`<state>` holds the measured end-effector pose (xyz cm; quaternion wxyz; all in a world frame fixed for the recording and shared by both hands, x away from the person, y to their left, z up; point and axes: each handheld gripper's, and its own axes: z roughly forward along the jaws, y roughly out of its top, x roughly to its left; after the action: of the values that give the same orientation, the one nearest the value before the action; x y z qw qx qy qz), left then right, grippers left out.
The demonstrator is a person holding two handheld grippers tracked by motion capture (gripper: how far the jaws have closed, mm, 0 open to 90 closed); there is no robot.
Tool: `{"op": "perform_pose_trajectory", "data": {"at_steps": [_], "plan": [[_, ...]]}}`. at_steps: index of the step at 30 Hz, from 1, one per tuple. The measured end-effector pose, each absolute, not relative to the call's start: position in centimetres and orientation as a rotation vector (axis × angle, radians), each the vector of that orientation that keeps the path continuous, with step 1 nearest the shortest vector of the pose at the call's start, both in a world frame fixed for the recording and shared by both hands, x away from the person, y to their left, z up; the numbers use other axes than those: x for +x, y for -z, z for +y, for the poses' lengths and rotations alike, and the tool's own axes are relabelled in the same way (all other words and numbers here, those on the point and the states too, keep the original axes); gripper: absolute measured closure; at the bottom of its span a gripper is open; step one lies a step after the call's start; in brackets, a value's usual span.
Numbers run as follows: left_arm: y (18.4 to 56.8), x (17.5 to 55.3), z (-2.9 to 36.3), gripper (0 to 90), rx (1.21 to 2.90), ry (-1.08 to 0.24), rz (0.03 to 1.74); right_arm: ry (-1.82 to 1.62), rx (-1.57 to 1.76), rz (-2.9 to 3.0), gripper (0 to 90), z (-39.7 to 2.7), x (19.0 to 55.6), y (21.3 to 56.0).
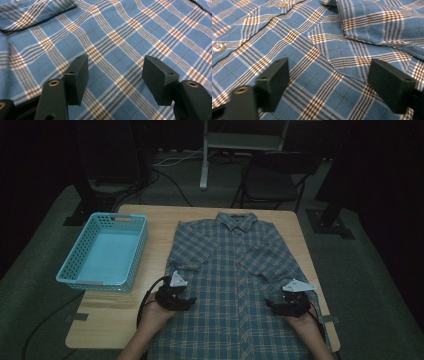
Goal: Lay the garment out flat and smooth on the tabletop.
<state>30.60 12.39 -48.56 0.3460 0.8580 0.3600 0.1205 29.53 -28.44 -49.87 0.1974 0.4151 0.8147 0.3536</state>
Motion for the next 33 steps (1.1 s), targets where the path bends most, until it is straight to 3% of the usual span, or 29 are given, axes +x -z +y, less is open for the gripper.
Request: {"op": "perform_pose_trajectory", "data": {"at_steps": [10, 33], "plan": [[49.2, 28.6, 12.9, 37.5, 2.12, -0.278, 0.956, -1.013, 1.121, 2.326, 16.9, -29.2, 29.4, 49.9], [49.2, 24.6, 11.3, 37.5, 2.213, -0.31, 0.836, -1.007, 1.136, 2.331, 16.9, -31.0, 25.6, 50.0]]}}
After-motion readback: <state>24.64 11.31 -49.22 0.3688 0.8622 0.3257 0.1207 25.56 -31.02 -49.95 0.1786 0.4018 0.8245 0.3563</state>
